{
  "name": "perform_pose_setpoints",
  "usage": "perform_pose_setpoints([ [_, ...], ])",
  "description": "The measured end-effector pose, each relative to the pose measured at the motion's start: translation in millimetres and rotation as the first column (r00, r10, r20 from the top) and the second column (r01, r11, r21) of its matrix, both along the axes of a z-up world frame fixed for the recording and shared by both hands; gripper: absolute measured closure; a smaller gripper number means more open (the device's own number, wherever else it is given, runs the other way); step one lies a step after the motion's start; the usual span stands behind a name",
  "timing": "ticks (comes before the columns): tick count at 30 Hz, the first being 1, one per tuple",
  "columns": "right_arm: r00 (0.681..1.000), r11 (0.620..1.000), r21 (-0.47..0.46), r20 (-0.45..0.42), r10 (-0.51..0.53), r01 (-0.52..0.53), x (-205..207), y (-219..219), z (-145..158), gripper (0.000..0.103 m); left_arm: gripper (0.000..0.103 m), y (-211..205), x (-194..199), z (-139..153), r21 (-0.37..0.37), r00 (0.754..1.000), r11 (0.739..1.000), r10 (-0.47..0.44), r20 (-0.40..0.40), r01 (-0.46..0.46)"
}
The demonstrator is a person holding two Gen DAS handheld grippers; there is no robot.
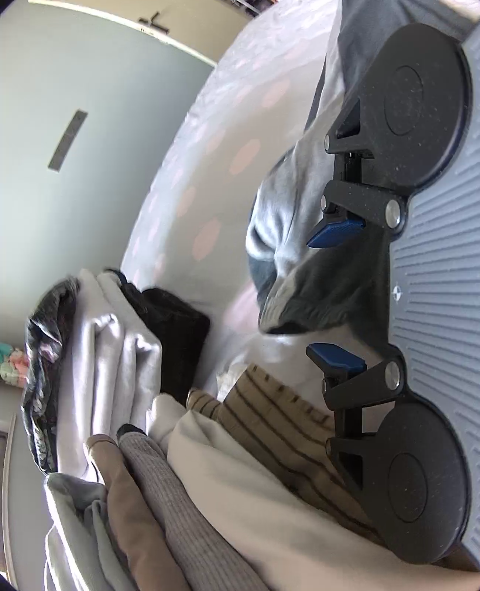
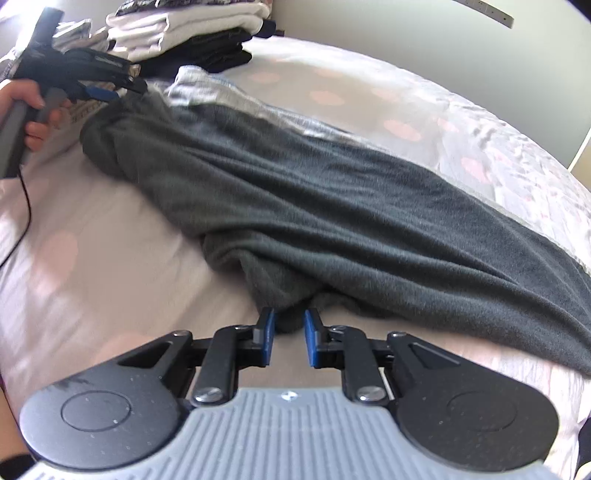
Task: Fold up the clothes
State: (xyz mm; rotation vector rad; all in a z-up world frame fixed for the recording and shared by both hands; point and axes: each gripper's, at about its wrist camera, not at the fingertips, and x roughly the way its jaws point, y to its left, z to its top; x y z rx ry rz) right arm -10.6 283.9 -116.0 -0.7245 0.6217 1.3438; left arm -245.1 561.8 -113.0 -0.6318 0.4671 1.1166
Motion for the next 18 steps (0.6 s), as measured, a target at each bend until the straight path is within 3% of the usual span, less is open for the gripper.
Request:
perform_pose_setpoints([
  [2, 1.0, 1.0, 0.02, 0.0, 0.005, -0.005, -3, 9, 6, 0.076, 0.084, 6, -5, -8, -0.039, 1.0, 0.999, -0.007, 0.023, 0.008],
  [3, 1.0, 0.999, 0.033, 0.0, 0.006, -0.006, -6, 14, 8, 0.075, 0.087, 7, -8, -11, -0.055, 0.999, 0.998, -0.022, 0.045, 0.025],
  [9, 0.997, 0.994, 0.105, -0.072, 0.003, 0.005, -19, 56, 21, 0.073, 0.092, 1, -12, -12, -0.051, 0.976, 0.987, -0.139, 0.17, 0.149],
  [13, 0.992, 0.993, 0.119, -0.127, 0.004, 0.011, -27, 89, 25, 0.07, 0.093, -7, -8, -13, -0.065, 0.974, 0.981, -0.171, 0.15, 0.182],
  [18, 0.984, 0.993, 0.116, -0.176, 0.043, -0.023, -42, 145, 39, 0.07, 0.089, -16, -17, -16, -0.099, 0.982, 0.987, -0.113, 0.153, 0.129],
])
